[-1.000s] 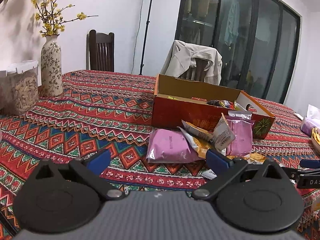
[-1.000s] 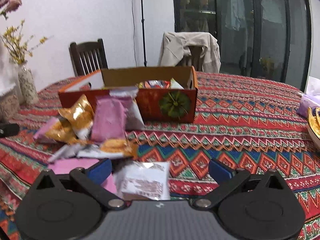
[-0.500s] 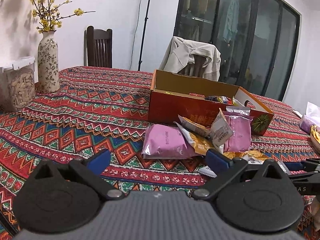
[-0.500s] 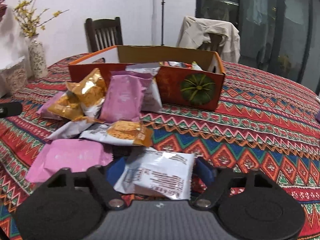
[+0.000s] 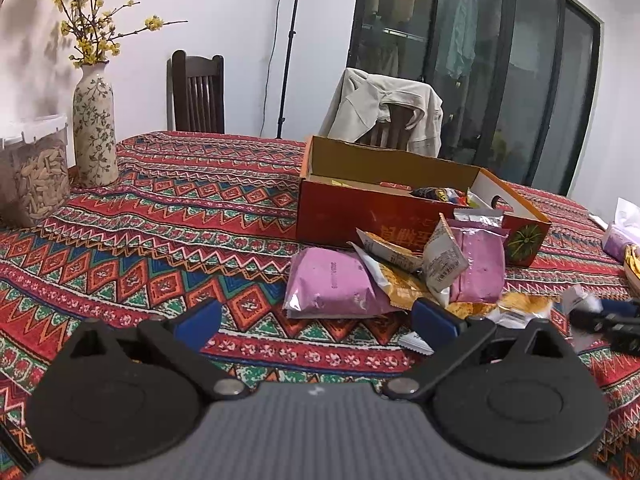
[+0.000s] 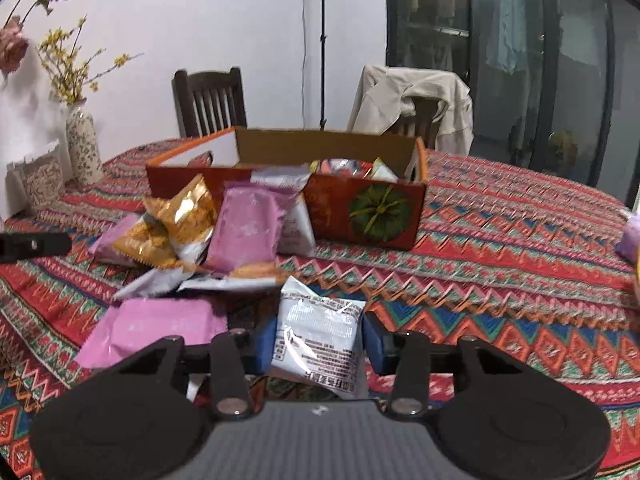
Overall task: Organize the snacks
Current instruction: 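Grasp a white pastry packet with the right tool, then grasp the pink packet in the pile with the left tool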
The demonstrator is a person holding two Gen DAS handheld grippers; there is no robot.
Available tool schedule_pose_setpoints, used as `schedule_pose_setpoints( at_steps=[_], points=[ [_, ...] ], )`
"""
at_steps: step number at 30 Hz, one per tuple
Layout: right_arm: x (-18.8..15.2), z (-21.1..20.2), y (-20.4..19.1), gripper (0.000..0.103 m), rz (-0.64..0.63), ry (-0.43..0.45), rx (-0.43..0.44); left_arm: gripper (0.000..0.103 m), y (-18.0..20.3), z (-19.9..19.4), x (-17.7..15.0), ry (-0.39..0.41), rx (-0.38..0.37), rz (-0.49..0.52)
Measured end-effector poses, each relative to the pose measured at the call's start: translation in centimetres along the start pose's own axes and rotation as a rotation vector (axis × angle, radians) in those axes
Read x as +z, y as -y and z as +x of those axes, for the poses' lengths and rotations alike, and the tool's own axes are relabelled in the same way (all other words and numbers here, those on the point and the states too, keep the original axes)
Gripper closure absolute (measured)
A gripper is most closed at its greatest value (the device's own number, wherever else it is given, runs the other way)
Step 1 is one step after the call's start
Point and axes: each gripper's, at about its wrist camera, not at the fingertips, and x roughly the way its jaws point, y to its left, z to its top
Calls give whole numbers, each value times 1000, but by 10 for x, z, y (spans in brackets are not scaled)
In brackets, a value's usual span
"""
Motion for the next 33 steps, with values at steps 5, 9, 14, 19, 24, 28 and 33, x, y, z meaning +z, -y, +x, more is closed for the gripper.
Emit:
schedule_pose_setpoints(
  at_steps=[5,9,14,19,24,28,33],
  points=[
    [15,-8,8,59,2,53,-36,0,-2,9,6,-10,34,22],
    [29,-5,10,59,12,83,-42,0,-1,23,14,-29,62,62],
    [42,14,10,59,36,100,-47,0,8,48,18,-84,99,151],
    [37,40,17,59,97,86,-35,0,22,64,19,-111,97,238],
    [28,54,25,59,140,50,-35,0,33,76,24,-114,76,251],
    [24,51,26,59,148,62,-30,0,39,85,25,-132,57,225],
    [21,49,24,58,135,68,-27,0,41,96,25,-151,61,195]
  ],
)
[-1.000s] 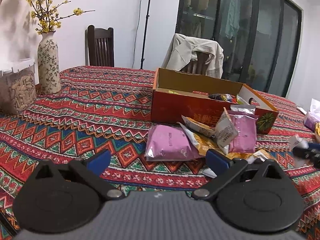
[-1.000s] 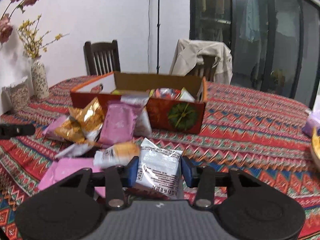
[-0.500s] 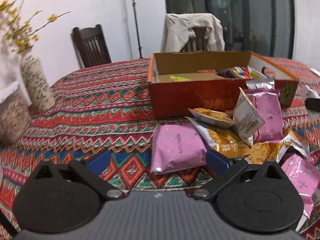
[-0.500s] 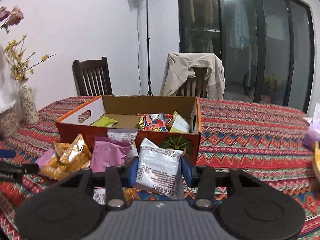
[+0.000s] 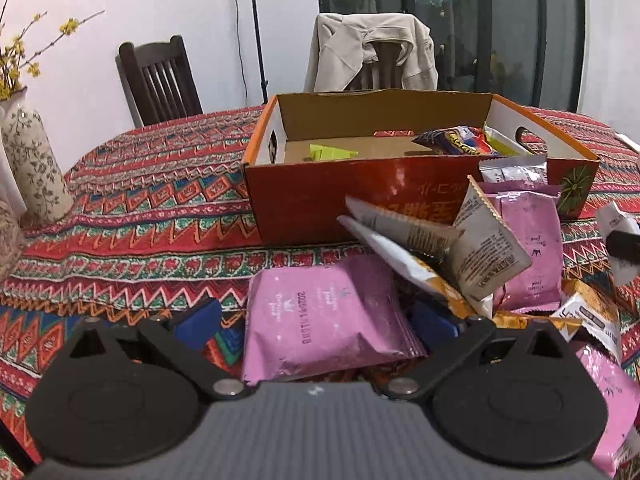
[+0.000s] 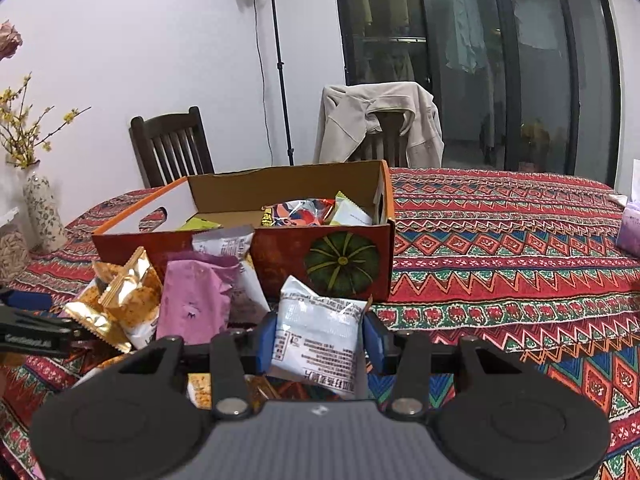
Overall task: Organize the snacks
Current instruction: 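Grasp the pink packet in the pile with the left tool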
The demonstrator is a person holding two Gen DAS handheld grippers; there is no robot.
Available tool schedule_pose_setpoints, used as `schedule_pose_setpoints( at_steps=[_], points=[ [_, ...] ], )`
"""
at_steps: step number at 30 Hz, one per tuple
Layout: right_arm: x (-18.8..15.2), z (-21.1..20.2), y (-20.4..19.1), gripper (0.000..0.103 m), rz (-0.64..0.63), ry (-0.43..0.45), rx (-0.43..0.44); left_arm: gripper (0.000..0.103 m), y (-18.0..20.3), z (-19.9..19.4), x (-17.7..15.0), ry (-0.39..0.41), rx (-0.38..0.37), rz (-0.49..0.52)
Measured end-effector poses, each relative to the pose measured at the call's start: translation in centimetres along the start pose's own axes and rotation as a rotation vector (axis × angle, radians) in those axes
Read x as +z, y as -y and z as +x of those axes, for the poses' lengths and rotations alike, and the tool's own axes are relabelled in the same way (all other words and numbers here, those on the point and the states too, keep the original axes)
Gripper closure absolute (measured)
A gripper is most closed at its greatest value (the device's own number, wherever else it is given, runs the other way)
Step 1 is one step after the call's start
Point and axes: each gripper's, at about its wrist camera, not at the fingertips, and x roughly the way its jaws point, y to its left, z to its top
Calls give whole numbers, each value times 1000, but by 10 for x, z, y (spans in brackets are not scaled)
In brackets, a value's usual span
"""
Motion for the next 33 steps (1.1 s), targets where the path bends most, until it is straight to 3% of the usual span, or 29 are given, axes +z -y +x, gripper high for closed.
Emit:
schedule_pose_setpoints(
  at_steps=[3,6,13,20,33],
  points=[
    [-1,-1,-1,58,-7,1,4,0,-4,3,1,-5,-7,-26],
    [-2,-1,-3,58,-13,0,7,14,-6,4,1,-15,-34,-34],
    [-2,-2,-3,58,-14,0,3,30,-16,-1,1,-8,-44,-88],
    [-2,-3,-4,58,-19,5,5,36,-25,-13,-6,11,-40,-97],
    [-1,-4,-6,58,-26,18,18,37,-43,-54,-6,104,-1,-105]
  ],
)
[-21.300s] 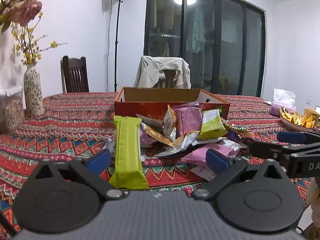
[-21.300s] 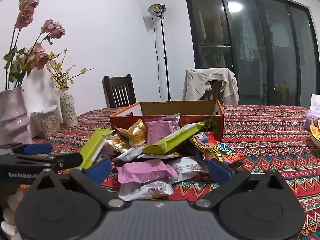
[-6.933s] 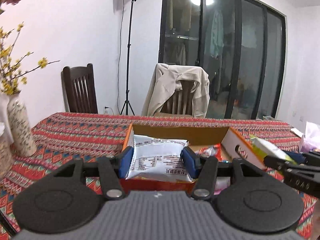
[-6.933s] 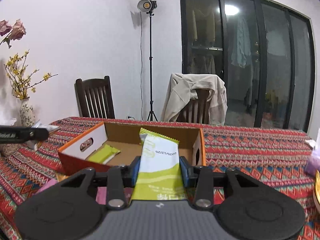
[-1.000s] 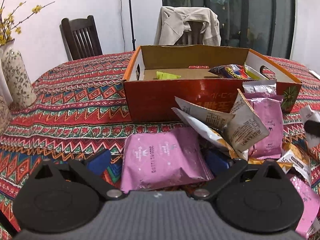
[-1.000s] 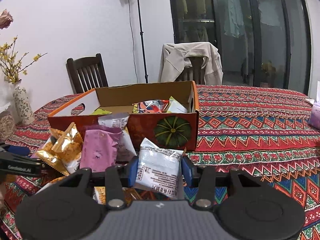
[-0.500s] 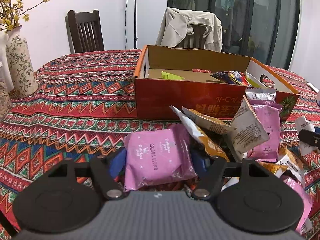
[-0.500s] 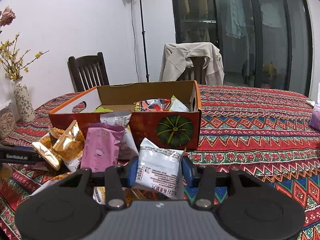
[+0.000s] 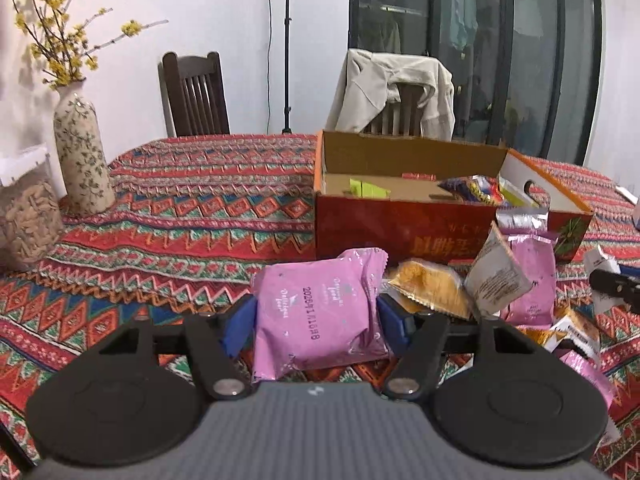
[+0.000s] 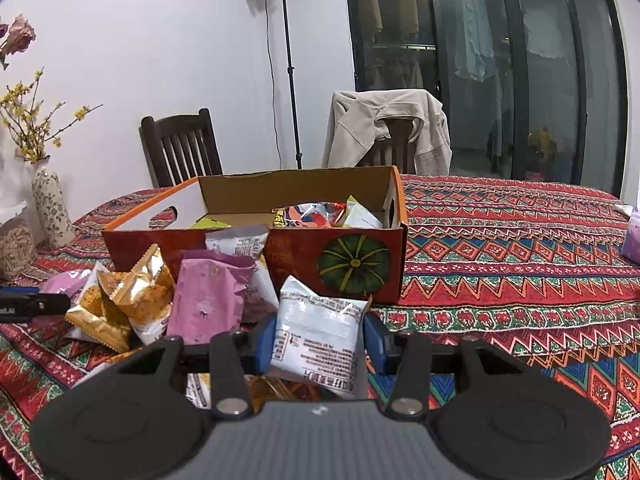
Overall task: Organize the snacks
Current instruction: 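Grasp the pink packet in the pile with the left tool, then carry both packets over the box and open both tools to drop them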
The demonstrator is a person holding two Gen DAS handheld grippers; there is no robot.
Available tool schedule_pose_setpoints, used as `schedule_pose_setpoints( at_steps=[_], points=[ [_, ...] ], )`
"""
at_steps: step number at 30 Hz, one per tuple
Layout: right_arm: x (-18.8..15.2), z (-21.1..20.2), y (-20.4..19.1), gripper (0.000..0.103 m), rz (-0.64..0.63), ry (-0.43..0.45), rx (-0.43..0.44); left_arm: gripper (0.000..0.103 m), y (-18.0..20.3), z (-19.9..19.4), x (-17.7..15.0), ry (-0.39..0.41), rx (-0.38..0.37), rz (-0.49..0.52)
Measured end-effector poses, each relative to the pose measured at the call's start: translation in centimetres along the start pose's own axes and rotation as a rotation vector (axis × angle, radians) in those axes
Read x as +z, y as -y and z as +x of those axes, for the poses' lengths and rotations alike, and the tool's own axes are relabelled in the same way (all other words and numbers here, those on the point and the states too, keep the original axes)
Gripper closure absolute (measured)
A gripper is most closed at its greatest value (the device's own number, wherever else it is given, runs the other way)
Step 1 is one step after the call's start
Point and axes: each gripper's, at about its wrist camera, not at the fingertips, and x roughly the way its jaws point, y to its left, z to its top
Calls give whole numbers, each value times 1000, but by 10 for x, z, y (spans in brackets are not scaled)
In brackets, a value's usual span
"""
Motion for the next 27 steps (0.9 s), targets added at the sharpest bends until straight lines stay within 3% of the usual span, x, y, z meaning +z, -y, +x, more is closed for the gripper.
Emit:
schedule_pose_setpoints(
  at_steps=[14,27],
  points=[
    [35,-19,-12,58,-50,70,16,36,19,-13,43,117,-45,29],
    [89,14,-21,58,-35,95,43,36,68,16,93,214,-83,43]
  ],
)
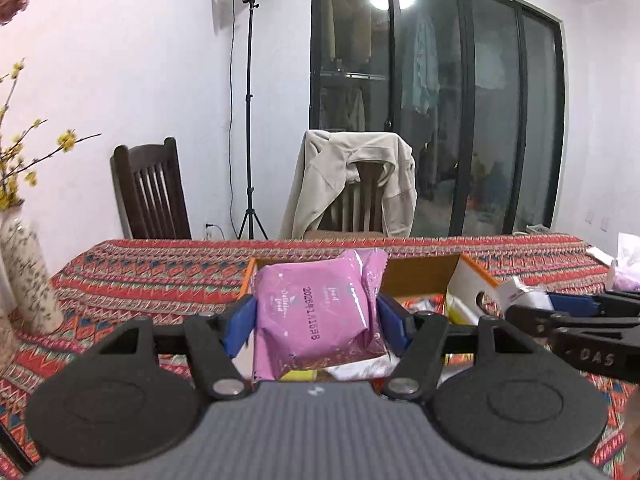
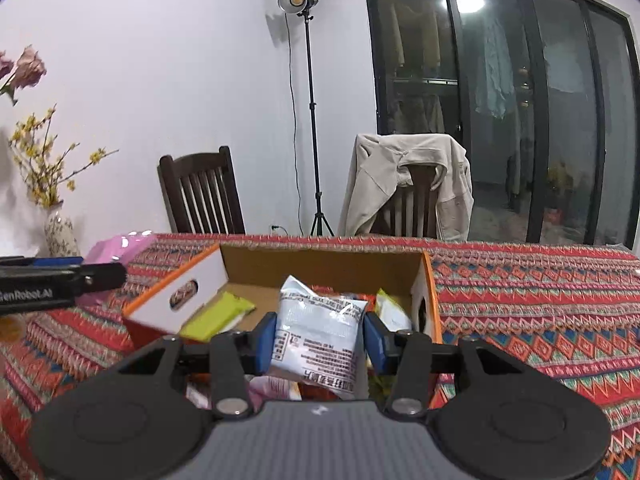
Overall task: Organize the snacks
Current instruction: 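Carry both packets over the box and open both tools to drop them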
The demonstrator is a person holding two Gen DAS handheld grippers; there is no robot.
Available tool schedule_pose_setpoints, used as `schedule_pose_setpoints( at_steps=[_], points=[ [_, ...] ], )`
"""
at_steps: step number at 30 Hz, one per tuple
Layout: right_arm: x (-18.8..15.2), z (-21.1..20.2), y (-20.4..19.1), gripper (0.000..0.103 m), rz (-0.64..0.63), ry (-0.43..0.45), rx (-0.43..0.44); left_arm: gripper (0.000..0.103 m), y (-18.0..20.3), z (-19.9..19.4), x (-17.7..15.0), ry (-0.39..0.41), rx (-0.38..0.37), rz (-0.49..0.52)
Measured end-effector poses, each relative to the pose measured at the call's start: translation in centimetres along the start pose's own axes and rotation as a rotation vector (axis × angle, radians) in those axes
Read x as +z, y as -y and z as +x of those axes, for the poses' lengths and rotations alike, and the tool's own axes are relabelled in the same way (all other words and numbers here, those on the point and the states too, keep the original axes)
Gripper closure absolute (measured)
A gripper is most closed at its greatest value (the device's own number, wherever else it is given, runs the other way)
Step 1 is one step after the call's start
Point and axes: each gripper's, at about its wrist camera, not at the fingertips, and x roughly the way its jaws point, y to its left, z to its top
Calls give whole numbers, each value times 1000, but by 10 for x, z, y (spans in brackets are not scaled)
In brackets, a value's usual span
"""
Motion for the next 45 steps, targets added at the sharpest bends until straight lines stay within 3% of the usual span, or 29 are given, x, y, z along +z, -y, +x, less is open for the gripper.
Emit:
schedule_pose_setpoints(
  at_steps=[7,13,24,26,30,31,35,45],
  points=[
    [20,35,1,58,31,11,-5,36,11,43,14,-5,23,-22],
    [16,65,11,58,69,13,-23,36,7,79,5,-23,61,-51],
    [-5,87,25,58,85,-20,-20,36,-4,100,-20,-79,37,-47],
    [-6,87,26,58,88,-22,-22,31,-5,98,-21,-74,28,-56],
    [-8,87,29,41,107,-27,-33,15,-7,88,-19,-28,16,-76],
    [-7,87,30,39,109,-27,-35,3,-8,85,-18,-14,11,-85],
    [-7,81,34,0,136,-11,-33,0,-8,77,-16,26,17,-92],
    [-4,72,31,0,132,13,-43,0,-7,63,-10,52,20,-98]
  ],
)
